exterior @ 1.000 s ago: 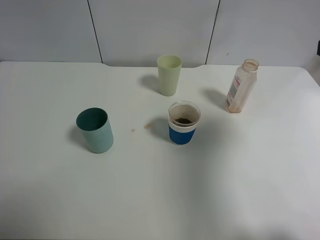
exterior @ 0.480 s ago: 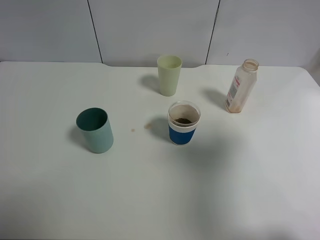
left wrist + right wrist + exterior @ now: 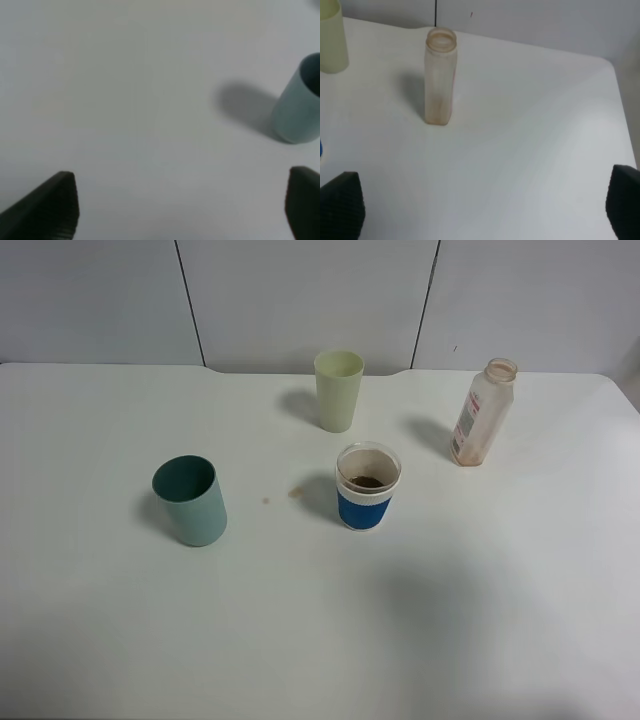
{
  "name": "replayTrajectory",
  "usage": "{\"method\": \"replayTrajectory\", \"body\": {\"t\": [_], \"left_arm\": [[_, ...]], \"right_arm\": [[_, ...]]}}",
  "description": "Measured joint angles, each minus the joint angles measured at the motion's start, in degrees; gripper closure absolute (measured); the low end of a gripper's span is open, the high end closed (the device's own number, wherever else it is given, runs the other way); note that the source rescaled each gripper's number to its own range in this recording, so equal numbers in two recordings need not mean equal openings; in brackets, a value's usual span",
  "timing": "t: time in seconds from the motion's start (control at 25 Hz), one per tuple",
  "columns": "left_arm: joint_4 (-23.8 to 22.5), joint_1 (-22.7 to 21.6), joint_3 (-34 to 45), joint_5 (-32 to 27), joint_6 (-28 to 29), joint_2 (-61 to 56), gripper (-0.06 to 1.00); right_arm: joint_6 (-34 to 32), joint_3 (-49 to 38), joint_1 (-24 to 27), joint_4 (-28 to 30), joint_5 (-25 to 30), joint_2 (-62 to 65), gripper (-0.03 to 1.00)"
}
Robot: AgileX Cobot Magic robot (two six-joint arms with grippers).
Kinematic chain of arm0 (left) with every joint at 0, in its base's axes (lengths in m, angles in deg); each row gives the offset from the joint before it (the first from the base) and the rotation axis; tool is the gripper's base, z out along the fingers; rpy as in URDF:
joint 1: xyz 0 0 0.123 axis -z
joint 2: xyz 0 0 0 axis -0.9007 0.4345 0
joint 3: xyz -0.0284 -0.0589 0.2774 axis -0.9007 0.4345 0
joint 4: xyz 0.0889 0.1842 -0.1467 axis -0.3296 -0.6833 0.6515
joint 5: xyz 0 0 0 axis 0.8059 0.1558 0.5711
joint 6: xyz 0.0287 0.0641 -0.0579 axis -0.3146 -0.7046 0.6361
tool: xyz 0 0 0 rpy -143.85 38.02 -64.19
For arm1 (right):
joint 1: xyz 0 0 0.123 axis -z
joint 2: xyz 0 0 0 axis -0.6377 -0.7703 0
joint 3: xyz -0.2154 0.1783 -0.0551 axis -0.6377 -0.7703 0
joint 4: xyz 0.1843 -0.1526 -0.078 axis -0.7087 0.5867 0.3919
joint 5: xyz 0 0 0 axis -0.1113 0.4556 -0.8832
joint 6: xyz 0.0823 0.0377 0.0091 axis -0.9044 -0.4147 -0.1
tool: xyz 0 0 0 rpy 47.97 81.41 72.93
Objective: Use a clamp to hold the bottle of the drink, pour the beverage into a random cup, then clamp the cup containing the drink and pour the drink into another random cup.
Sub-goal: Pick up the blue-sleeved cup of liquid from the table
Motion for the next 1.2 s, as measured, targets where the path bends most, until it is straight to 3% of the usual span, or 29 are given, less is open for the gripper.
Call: {"method": "replayTrajectory", "body": {"t": [0.48,0.76,1.2], "left_arm": [[0.0,0.0,0.0,0.0,0.0,0.0,0.44],[0.0,0.0,0.0,0.0,0.0,0.0,0.44],[0.0,0.0,0.0,0.0,0.0,0.0,0.44]], "right_arm": [[-6.5,0.0,0.0,0.4,7.1,8.3,-0.03],[-8.2,-1.6,0.0,3.2,8.8,13.3,-0.03],[-9.0,-6.6,0.0,0.2,8.2,13.3,-0.03]]}}
